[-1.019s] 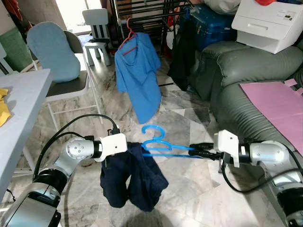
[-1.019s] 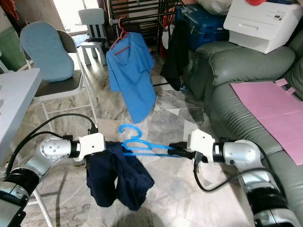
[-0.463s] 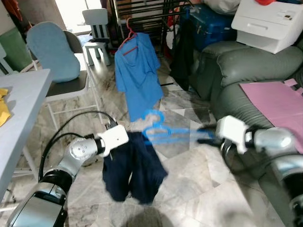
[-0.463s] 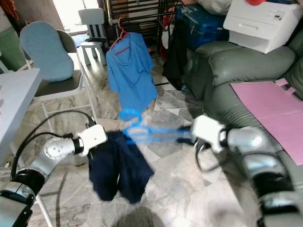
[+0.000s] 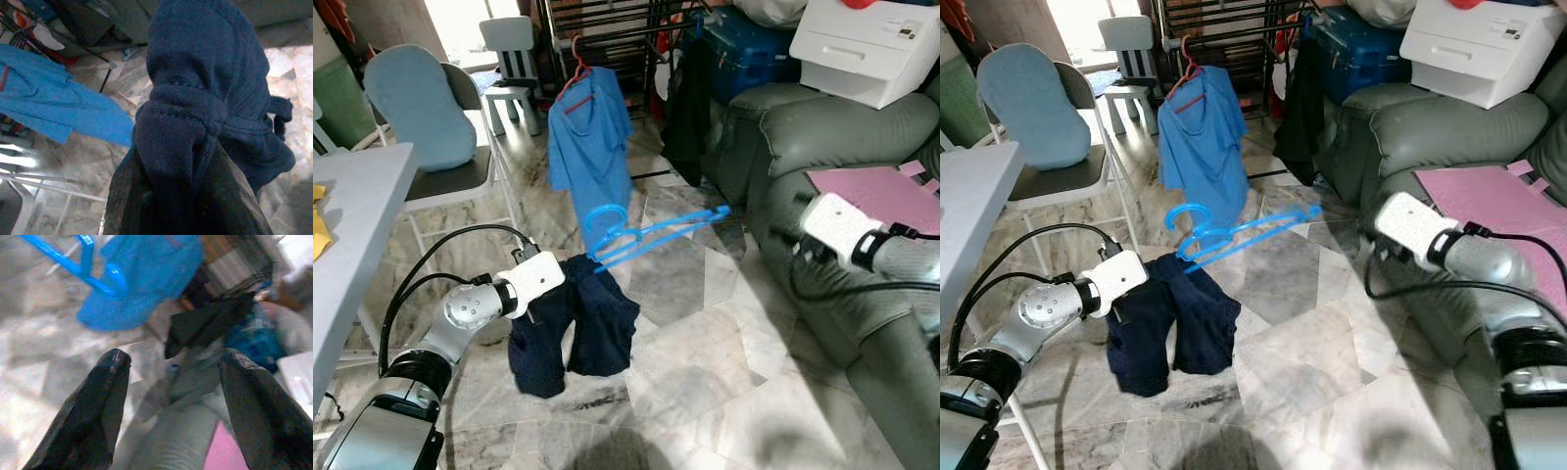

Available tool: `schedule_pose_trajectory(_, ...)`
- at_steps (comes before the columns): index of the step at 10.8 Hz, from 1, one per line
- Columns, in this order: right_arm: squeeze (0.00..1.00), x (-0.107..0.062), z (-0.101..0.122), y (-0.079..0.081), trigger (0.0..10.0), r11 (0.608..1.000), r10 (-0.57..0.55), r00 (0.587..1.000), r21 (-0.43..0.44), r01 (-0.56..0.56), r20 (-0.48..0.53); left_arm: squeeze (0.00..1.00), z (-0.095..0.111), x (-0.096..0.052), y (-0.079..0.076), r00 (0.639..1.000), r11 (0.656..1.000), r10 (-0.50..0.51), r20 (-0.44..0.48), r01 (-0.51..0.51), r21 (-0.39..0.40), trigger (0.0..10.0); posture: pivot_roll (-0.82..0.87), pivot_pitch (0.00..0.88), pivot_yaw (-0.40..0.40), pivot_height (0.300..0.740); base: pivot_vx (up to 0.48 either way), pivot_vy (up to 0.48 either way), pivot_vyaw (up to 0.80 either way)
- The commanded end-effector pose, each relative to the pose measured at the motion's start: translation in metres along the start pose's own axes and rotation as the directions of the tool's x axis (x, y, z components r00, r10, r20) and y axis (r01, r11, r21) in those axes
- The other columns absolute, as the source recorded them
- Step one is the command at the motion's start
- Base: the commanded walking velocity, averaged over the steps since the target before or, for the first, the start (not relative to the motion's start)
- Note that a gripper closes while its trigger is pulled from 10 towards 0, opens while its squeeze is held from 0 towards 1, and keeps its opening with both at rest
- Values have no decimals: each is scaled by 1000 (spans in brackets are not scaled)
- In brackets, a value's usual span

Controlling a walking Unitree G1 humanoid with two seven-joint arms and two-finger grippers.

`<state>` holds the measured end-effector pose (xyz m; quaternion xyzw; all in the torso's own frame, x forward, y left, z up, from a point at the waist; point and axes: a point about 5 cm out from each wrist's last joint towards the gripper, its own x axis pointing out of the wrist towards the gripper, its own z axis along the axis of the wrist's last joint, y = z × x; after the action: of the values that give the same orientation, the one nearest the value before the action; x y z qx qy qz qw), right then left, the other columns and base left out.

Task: Hang hanger

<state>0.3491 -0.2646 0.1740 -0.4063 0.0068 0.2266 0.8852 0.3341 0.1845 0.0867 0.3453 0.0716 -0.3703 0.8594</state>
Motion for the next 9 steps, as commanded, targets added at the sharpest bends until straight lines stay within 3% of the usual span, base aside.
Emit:
schedule_pose_trajectory(1, 1000, 3, 0, 4, 10000, 998, -48, 998, 44, 47, 27, 0, 4, -1, 8, 999, 999, 49, 23, -49, -12, 0, -98, 0, 109, 740, 0, 0, 0)
schedule_pose_trajectory(2, 1000, 7, 1, 16, 10000, 978, -133, 989, 169, 121, 64, 0, 16, 1, 12, 993, 998, 64, 99, -62, -24, 0, -97, 0, 111, 740, 0, 0, 0)
schedule_pose_trajectory(3, 1000, 7, 17, 19, 10000, 891, -394, 903, 312, 328, 174, 0, 37, 3, 21, 972, 994, 97, 212, -83, -77, 0, -89, 0, 108, 740, 0, 0, 0)
schedule_pose_trajectory(4, 1000, 7, 25, 26, 10000, 826, -486, 852, 420, 375, 194, 0, 45, 5, 25, 958, 985, 137, 251, -105, -137, 0, -88, 0, 109, 740, 0, 0, 0)
schedule_pose_trajectory(5, 1000, 12, 26, 48, 10000, 836, -456, 871, 426, 347, 184, 0, 50, 8, 25, 946, 974, 165, 279, -112, -195, 0, -95, 0, 112, 740, 0, 0, 0)
schedule_pose_trajectory(6, 1000, 19, 16, 72, 10000, 808, -404, 908, 508, 297, 112, 0, 61, 12, 20, 928, 970, 157, 338, -82, -227, 0, -94, 0, 108, 740, 0, 0, 0)
schedule_pose_trajectory(8, 1000, 25, 4, 85, 10000, 741, -350, 937, 614, 271, 9, 0, 88, 12, 14, 888, 981, 91, 451, -2, -193, 0, -93, 0, 102, 740, 0, 0, 0)
schedule_pose_trajectory(9, 1000, 32, 8, 88, 10000, 733, -306, 952, 640, 229, 10, 0, 101, 13, 10, 865, 987, 56, 499, 27, -159, 0, -93, 0, 99, 740, 0, 0, 0)
